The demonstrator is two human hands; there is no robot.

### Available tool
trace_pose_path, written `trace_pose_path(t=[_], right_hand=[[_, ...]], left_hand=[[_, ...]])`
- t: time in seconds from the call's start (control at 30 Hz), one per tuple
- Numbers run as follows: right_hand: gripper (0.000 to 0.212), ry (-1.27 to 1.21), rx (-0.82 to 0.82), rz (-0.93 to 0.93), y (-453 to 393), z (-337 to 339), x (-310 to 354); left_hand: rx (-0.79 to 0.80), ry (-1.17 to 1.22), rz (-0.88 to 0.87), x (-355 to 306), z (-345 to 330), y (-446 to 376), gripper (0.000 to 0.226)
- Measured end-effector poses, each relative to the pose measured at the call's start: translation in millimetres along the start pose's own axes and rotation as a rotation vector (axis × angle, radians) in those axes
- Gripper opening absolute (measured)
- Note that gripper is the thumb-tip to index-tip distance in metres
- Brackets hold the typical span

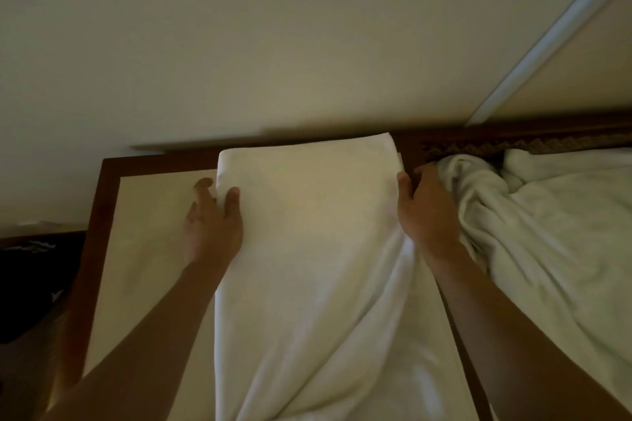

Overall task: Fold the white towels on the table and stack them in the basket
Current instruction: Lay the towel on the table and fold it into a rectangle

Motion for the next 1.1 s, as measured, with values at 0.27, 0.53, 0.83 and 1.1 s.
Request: trace_pose_path(t=[0.27,0.53,0.83,1.1], right_hand=[[0.037,0.012,0.034,-0.032,62.4,-8.3,-24.2],[0.028,0.081,-0.147,0.186,60.4,-6.1,-30.0],[0.032,0.166,-0.354,0.243,71.7,17.2,-8.7],[0.071,0.506,0.165,0.488,46.2,-59.4,32.1]], left_hand=[[0.067,0.005,0.146,35.3,19.4,56.7,0.047],[0.030,-0.145,-0.014,36.7,18.7,55.8,0.045],[-0.088,-0.180,-0.275,8.4,18.9,78.1,0.040],[0.305,-0.540,-0.387,14.1,-44.7,58.6,0.075]])
Point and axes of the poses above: each hand's wrist, its own y-axis away from the middle knuckle, its own z-axis out of the back of the hand, x = y × z, the point moved 7 cm from there along -y, towards the middle knuckle, and after that the axes turned 10 degrees about y, right-handed, at the moved point
